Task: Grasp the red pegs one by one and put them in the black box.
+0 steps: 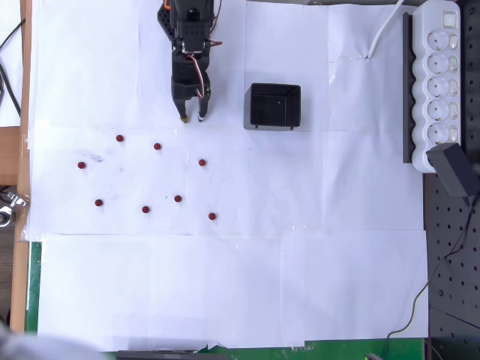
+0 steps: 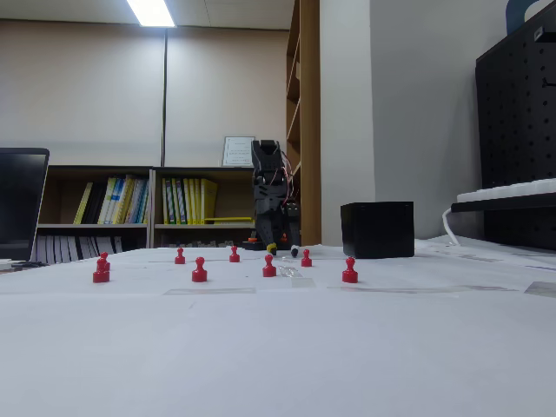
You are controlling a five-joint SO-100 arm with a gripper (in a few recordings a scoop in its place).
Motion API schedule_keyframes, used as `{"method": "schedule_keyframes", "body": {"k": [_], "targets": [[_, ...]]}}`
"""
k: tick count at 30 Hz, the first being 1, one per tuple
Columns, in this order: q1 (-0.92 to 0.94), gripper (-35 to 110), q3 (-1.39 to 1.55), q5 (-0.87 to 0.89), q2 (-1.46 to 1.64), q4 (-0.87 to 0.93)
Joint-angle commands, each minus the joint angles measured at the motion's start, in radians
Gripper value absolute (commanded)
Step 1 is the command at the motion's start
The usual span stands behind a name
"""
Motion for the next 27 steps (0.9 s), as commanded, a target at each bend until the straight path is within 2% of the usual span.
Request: {"method": "schedule_keyframes", "body": {"k": [1,11,27], "targets": [[-0.029,12,0.064,-0.026,0.098,-0.055],[-0.055,12,0.299,-0.087,0.350,-0.052],[-0.067,12,0.522,-0.074,0.578,-0.081]]}}
